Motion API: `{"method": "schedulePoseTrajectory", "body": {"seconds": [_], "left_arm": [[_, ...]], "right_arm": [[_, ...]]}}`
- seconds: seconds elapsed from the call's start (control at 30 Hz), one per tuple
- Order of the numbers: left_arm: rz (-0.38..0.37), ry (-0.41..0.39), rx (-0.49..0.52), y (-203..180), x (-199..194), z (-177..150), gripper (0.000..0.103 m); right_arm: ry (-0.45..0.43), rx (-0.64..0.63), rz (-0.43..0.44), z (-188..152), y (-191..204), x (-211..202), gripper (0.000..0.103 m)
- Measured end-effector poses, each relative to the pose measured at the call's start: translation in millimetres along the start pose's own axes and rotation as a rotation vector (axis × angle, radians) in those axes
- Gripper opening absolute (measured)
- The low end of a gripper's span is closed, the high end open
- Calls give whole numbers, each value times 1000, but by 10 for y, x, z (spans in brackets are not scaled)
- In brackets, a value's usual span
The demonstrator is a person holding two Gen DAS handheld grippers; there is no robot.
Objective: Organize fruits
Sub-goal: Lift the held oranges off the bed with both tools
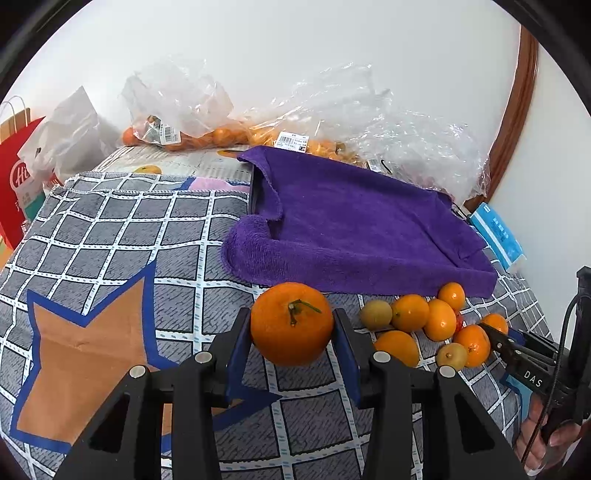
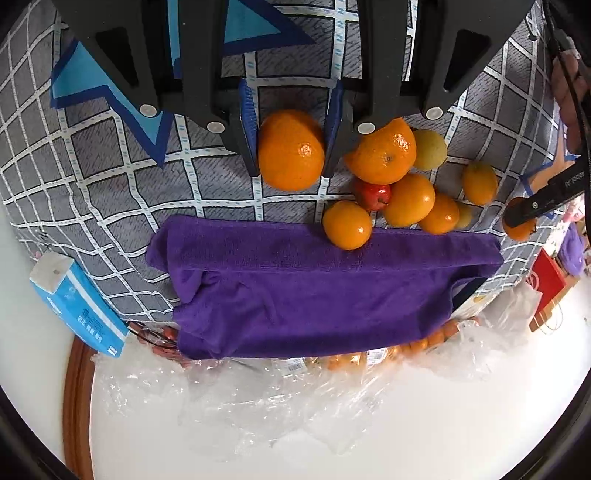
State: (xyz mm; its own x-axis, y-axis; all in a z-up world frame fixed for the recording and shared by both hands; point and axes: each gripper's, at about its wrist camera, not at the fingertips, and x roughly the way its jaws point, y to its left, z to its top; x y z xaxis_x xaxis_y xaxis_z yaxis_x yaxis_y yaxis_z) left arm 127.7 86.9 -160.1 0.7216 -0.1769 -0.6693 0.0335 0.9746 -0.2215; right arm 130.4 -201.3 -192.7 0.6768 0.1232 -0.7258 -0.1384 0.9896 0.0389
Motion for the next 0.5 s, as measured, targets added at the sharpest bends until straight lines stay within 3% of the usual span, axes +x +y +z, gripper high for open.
{"method": "schedulePoseTrajectory", "body": {"seconds": [0.2, 0.5], "left_arm": [[-8, -51, 33, -60, -90, -1, 41], [-31, -56, 17, -40, -111, 11, 41]], "right_arm": [[-51, 9, 27, -12, -15, -94, 32], [-82, 71, 46, 5, -132, -142, 32]]}}
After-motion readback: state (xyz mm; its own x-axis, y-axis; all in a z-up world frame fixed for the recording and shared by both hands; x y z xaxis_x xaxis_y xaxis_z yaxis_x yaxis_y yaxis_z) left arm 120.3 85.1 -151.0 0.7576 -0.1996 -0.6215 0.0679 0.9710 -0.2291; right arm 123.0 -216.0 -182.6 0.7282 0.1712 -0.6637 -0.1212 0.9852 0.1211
